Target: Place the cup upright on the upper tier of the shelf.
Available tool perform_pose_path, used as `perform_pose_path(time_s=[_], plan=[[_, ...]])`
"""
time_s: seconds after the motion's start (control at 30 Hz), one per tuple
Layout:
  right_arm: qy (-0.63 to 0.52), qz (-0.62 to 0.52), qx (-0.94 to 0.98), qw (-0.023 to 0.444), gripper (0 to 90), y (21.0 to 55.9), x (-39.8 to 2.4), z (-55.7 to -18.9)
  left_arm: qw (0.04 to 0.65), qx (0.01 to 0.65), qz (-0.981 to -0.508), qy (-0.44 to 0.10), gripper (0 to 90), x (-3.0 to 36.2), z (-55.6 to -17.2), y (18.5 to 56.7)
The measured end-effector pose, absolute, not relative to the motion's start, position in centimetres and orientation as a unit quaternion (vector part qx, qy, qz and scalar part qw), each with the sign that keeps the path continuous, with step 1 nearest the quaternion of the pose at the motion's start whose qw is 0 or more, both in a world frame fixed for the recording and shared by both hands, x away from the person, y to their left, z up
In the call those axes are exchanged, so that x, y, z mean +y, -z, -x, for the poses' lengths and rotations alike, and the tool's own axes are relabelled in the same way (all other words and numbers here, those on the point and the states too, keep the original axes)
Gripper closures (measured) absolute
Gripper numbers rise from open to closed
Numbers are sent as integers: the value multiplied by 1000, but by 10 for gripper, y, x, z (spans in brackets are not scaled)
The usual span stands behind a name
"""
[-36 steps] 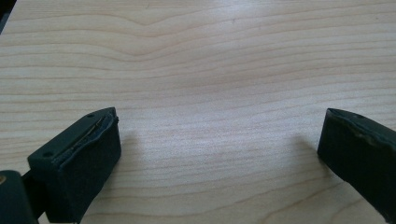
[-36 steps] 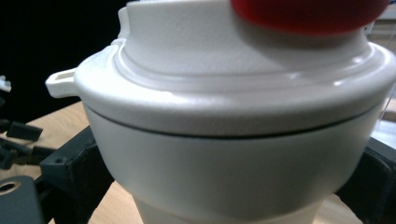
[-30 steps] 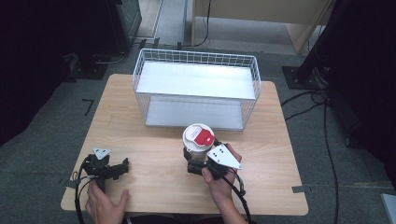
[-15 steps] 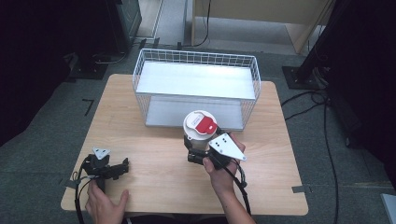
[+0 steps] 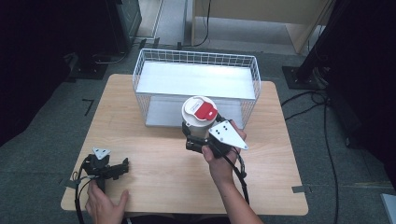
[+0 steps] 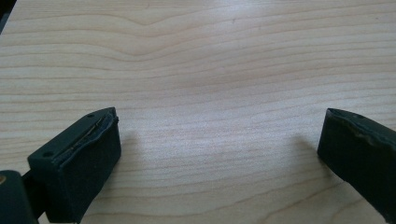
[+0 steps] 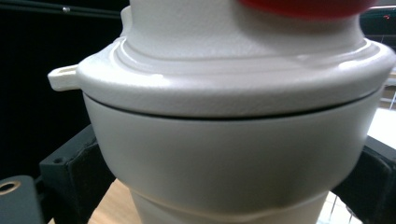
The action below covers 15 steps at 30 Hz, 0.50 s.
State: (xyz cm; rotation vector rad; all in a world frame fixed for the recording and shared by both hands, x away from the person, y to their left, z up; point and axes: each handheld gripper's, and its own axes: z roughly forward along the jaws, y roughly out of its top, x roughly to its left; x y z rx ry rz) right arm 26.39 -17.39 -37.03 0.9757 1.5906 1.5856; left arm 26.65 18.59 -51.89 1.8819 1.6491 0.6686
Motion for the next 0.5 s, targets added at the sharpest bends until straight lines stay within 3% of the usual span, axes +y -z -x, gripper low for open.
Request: perform_pose_path(time_s=[0.5], plan=[[-617, -371, 593, 360, 44, 337, -174, -282, 273, 613, -699, -248, 0, 186, -267, 519]])
